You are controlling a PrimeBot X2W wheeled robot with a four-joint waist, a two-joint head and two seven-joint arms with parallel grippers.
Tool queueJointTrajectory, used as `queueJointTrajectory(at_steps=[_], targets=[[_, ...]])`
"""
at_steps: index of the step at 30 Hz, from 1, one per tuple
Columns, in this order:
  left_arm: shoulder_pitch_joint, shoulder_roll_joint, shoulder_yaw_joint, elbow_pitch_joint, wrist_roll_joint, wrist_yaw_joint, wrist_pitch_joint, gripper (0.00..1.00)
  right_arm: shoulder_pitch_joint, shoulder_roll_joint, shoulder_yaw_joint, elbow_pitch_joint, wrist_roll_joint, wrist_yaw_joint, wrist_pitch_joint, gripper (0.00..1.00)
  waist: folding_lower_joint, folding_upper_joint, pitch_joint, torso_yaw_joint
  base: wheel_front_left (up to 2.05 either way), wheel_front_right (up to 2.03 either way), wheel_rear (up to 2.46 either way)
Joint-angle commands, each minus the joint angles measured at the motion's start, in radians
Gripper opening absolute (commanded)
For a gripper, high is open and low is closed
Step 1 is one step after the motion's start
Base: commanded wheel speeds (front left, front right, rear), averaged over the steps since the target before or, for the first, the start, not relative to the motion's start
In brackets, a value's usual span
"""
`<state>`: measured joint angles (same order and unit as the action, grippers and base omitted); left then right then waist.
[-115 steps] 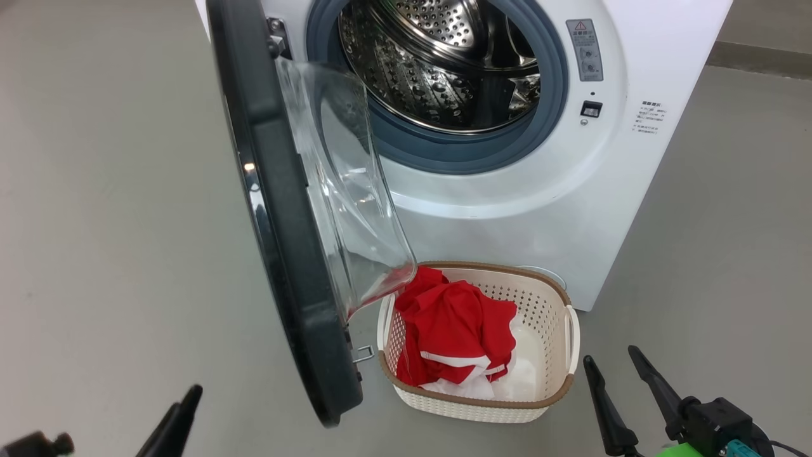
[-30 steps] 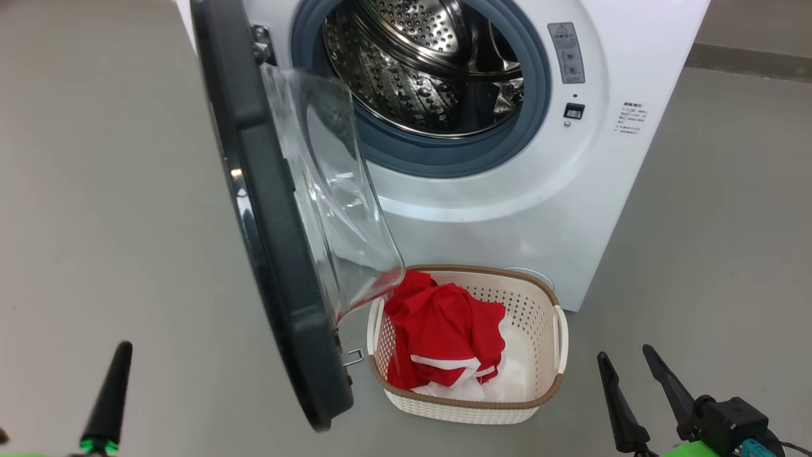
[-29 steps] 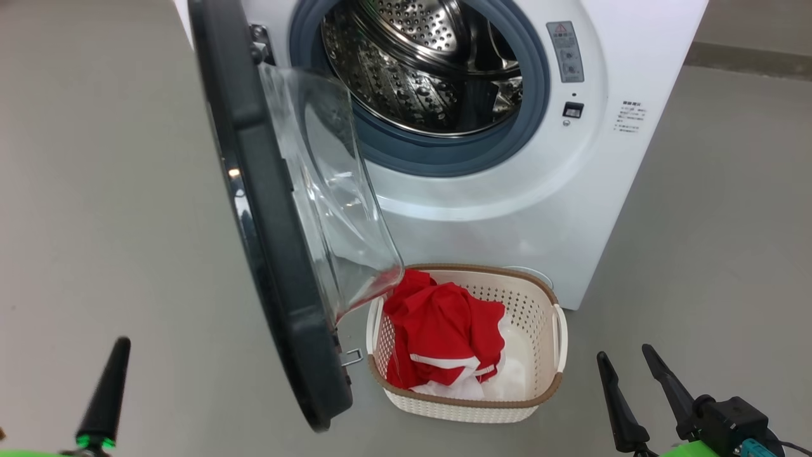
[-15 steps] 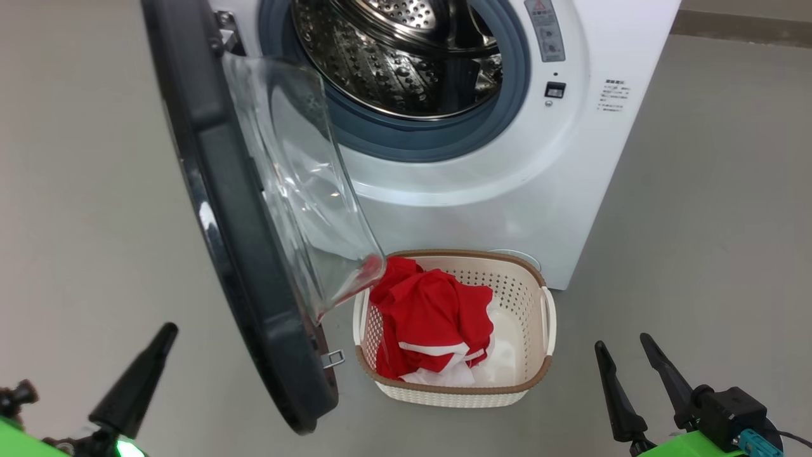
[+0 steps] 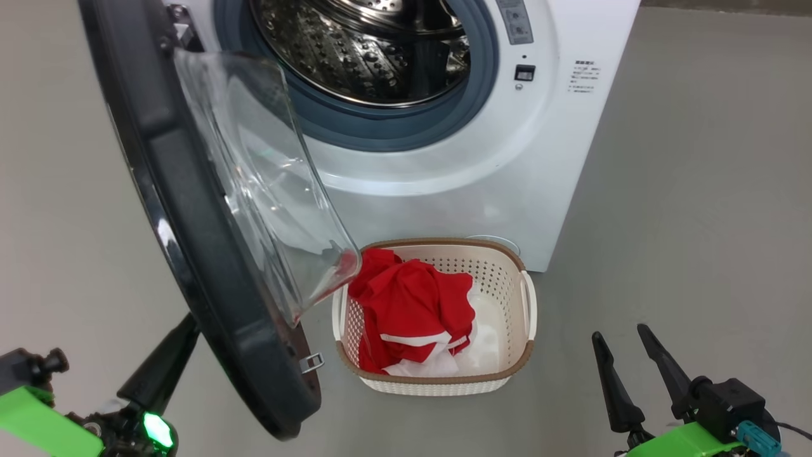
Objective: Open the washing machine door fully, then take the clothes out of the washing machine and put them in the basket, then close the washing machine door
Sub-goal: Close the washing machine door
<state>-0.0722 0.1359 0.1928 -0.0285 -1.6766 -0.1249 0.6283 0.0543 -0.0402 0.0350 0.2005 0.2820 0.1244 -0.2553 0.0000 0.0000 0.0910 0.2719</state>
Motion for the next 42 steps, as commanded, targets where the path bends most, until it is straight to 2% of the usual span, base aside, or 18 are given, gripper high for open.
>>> queueJointTrajectory(at_steps=[1,11,24,32,42], targets=[[-0.047,0.005,0.041,-0.037,0.018,-0.006,0.018,0.0,-0.041,-0.01,0.023,-0.026,0.007,0.006,-0.006,1.0,0.0,0.0,0.01,-0.014,0.0,0.0,0.0],[-0.117,-0.053,0.029,-0.072,0.098,-0.006,-0.009,0.0,-0.067,-0.01,0.02,-0.033,0.021,0.006,-0.006,1.0,0.0,0.0,0.05,-0.071,0.0,0.0,0.0],[-0.217,-0.065,-0.062,-0.081,0.159,-0.006,-0.106,0.0,-0.104,-0.01,0.004,-0.047,0.034,0.006,-0.006,1.0,0.0,0.0,0.1,-0.164,0.0,0.0,0.0],[-0.307,-0.023,-0.156,-0.043,0.228,-0.006,-0.216,0.0,-0.13,-0.01,0.001,-0.055,0.044,0.006,-0.006,1.0,0.0,0.0,0.141,-0.22,0.0,0.0,0.0],[-0.48,0.058,-0.278,0.118,0.286,-0.006,-0.458,0.0,-0.159,-0.01,-0.004,-0.067,0.059,0.006,-0.006,1.0,0.0,0.0,0.191,-0.287,0.0,0.0,0.0]])
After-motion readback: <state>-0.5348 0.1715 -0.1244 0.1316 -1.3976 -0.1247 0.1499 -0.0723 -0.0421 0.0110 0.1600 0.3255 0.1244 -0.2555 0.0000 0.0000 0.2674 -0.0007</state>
